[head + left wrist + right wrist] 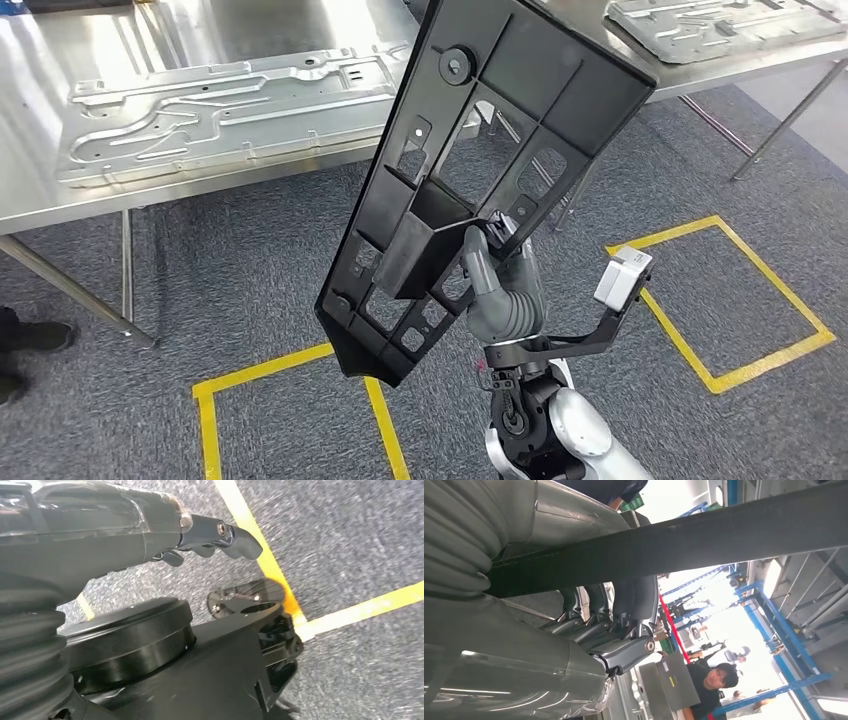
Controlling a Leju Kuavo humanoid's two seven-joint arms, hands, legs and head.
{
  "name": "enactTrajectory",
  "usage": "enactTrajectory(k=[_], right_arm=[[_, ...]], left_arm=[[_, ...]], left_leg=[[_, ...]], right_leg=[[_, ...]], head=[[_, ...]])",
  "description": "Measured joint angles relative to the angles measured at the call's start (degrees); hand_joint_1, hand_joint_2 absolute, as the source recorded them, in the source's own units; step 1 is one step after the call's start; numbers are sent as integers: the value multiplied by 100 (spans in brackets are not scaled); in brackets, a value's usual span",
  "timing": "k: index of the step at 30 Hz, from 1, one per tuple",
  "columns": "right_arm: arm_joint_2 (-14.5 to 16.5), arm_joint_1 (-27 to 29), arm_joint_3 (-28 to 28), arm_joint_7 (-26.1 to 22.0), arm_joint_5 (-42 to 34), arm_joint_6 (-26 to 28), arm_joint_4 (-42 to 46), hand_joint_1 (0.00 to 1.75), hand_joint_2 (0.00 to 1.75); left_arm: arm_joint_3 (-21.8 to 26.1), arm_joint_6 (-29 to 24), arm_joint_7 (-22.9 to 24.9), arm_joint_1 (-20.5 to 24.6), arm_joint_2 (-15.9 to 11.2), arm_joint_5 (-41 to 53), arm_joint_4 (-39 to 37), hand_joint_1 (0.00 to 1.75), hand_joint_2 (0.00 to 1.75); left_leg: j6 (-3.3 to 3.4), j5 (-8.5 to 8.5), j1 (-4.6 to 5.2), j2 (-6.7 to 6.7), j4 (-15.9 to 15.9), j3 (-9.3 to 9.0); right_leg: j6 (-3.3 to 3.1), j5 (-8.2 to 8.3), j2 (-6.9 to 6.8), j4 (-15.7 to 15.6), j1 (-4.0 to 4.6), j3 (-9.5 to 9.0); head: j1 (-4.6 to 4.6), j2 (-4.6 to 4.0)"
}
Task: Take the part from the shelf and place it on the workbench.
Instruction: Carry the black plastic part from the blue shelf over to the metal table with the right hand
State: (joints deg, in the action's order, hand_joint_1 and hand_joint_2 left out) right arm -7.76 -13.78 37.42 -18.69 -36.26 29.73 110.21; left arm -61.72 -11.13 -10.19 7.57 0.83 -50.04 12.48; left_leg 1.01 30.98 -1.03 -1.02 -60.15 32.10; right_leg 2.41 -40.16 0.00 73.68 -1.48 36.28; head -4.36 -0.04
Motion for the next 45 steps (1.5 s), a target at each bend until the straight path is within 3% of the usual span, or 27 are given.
enactTrajectory(k=[1,2,5,6,8,10,11,14,16,17,19,21,22,23,26,29,30,31,32,33,35,37,39,40,42,43,45], right_arm=[[-1,12,11,-7,-2,12,-19,175,175],[-2,36,20,-20,-2,30,-31,175,175],[-57,226,3,-80,-13,93,-6,175,175],[-98,305,-20,-93,-28,105,23,175,175],[-181,425,-78,-102,-75,102,97,175,175],[-228,488,-122,-102,-106,66,163,175,175],[-240,508,-137,-103,-113,40,183,175,175],[-259,575,-171,-108,-138,-46,200,175,175],[-273,615,-179,-109,-142,-96,201,175,175],[-280,618,-179,-100,-130,-126,200,175,175],[-272,553,-161,-28,-73,-200,168,175,175],[-184,371,-75,91,14,-296,32,175,175],[-104,271,-3,137,50,-345,-65,175,175],[-15,194,74,167,73,-394,-161,175,175],[206,43,274,187,86,-486,-384,175,175],[316,-80,414,189,81,-528,-584,175,175],[340,-88,453,189,77,-534,-645,175,175],[360,-88,490,189,73,-538,-698,175,175],[375,-91,521,189,69,-539,-739,175,175],[390,-99,545,189,70,-540,-769,175,175],[410,-112,574,189,76,-542,-815,175,175],[414,-117,598,189,80,-542,-859,175,175],[431,-136,623,189,83,-543,-899,175,175],[449,-148,634,189,84,-544,-914,175,175],[493,-167,648,184,86,-546,-935,175,175],[506,-168,652,182,86,-548,-950,175,175],[514,-164,657,180,85,-549,-988,175,175]], left_arm=[[0,-1,9,0,-2,20,0,0,175],[0,-2,20,1,-2,48,0,0,175],[-1,-48,80,6,58,158,3,0,175],[-1,-79,99,9,92,190,7,0,175],[-3,-138,118,17,154,221,14,0,175],[-4,-177,127,33,184,225,17,0,175],[-4,-191,130,48,185,225,17,0,175],[-4,-208,140,52,182,223,16,0,175],[-4,-209,142,30,179,208,15,0,175],[-4,-208,135,24,179,193,15,0,175],[-4,-194,106,21,174,133,15,0,175],[-1,-145,76,30,153,44,15,0,175],[1,-116,68,34,137,4,14,0,175],[2,-94,66,42,121,-20,13,0,175],[4,-72,76,67,85,-36,11,0,175],[4,-72,104,84,56,-31,11,0,175],[4,-72,113,86,47,-26,11,0,175],[4,-73,119,89,38,-22,11,0,175],[4,-73,121,94,31,-18,11,0,175],[4,-74,122,105,27,-14,11,0,175],[4,-78,126,141,32,-12,13,0,175],[4,-86,131,178,47,-8,19,0,175],[4,-90,134,185,57,-6,26,0,175],[4,-90,135,178,58,-6,28,0,175],[4,-91,136,175,49,-5,27,0,175],[4,-91,136,176,44,-5,27,0,175],[4,-92,137,172,33,-3,26,0,175]], left_leg=[[13,73,32,3,6,-102],[24,148,70,8,14,-213],[30,339,154,46,78,-488],[15,379,156,72,124,-551],[-39,340,151,127,140,-647],[-93,241,156,148,-57,-617],[-123,239,154,152,-269,-499],[-207,607,93,144,-1067,150],[-282,832,35,123,-1171,466],[-332,757,2,110,-1013,525],[-429,143,-65,49,-446,530],[-361,-349,-82,-47,-107,540],[-285,-427,-66,-78,-96,566],[-212,-401,-54,-67,-115,573],[-118,-393,-70,11,-114,539],[-58,-325,-70,45,-111,479],[-54,-301,-65,65,-111,460],[-57,-276,-59,99,-111,434],[-63,-253,-51,148,-111,401],[-73,-232,-45,212,-110,361],[-102,-209,-58,354,-92,309],[-162,-226,-109,511,-59,321],[-248,-262,-139,661,-6,341],[-278,-255,-122,599,-3,358],[-308,-94,-72,304,-260,501],[-313,47,-54,141,-543,648],[-330,285,-53,79,-1183,988]], right_leg=[[-64,-46,1,-55,41,119],[-156,69,4,-252,95,173],[-502,1123,93,-1093,313,175],[-577,1363,121,-1249,361,148],[-631,1432,131,-1429,378,12],[-615,1442,102,-1657,343,-212],[-606,1446,94,-1750,315,-317],[-556,1349,92,-1859,248,-518],[-487,1224,106,-1853,199,-640],[-444,1151,113,-1837,170,-711],[-347,974,117,-1746,120,-839],[-255,817,123,-1615,107,-857],[-218,765,118,-1579,109,-851],[-190,735,105,-1571,107,-836],[-117,560,32,-1367,87,-763],[-60,180,18,-347,80,-167],[-59,144,18,-65,80,48],[-71,225,21,44,81,186],[-98,424,36,-60,84,223],[-139,710,88,-350,89,169],[-240,1156,358,-966,90,-19],[-311,1253,502,-1229,112,-128],[-351,1237,352,-1393,131,-221],[-363,1233,260,-1516,124,-294],[-378,1242,85,-1774,110,-448],[-379,1243,4,-1801,125,-479],[-388,1210,-157,-1792,150,-504]], head=[[-27,0],[-56,0],[-48,0],[-21,0],[-12,0],[-53,0],[-48,0],[35,0],[65,0],[75,0],[106,0],[158,0],[171,0],[173,0],[116,0],[2,0],[-20,0],[-38,0],[-56,0],[-75,0],[-73,0],[-76,0],[-136,0],[-147,0],[-76,0],[-16,0],[67,0]])
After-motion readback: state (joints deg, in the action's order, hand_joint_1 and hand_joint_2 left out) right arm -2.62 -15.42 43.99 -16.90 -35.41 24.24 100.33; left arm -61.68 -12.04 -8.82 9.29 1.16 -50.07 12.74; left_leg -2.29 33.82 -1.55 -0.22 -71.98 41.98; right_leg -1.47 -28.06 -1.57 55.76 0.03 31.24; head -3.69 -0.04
